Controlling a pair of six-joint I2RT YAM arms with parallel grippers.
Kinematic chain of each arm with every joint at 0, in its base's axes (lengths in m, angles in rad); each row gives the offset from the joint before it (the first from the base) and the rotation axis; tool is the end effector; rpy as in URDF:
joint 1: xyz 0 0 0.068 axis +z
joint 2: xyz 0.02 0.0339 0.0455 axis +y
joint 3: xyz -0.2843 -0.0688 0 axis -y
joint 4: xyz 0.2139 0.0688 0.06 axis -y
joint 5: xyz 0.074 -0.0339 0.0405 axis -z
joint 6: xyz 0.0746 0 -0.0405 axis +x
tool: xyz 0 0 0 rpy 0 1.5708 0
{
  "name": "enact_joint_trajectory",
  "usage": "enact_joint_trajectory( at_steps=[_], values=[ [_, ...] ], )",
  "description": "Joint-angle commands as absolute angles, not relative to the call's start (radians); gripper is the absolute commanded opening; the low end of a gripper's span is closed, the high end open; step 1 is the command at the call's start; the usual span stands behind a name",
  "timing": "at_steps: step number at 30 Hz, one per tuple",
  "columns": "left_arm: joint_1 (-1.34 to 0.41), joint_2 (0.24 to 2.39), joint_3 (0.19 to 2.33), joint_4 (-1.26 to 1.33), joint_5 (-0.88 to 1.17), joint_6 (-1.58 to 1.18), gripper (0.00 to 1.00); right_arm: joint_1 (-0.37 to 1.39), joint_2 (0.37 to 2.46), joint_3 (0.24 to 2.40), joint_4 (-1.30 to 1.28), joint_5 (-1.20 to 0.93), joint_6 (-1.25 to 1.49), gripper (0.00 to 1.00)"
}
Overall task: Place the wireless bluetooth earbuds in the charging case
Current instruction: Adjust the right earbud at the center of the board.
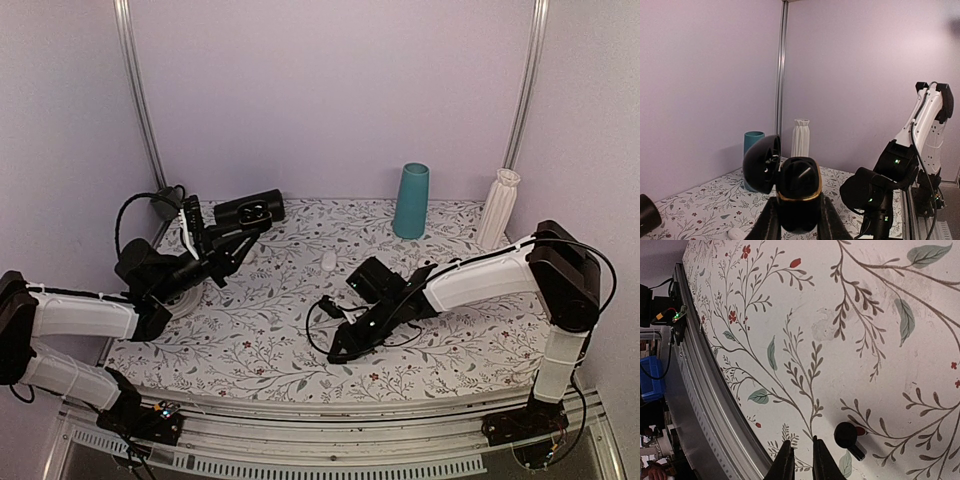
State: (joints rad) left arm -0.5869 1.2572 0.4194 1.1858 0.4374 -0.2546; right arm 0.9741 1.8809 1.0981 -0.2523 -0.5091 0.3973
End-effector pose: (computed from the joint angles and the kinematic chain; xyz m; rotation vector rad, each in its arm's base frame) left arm 0.1932 -0.1665 0.3134 0.6017 1.1753 -0.9887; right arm 0.1788 0.3279 0.1563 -1.0063 2.6760 1.0699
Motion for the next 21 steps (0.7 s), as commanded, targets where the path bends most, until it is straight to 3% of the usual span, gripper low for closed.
enact_joint_trajectory(
  at_steps=[1,21],
  values=[
    [-0.597,1.253,0.41,1.201,0.441,-0.246,0.0,0.963,1.905,1.11,-0.222,-0.523,0.406,0.14],
    [-0.597,1.244,0.407,1.189,0.436,-0.239,0.0,0.925,1.876,1.094,-0.212,-0.544,0.409,0.15]
  ],
)
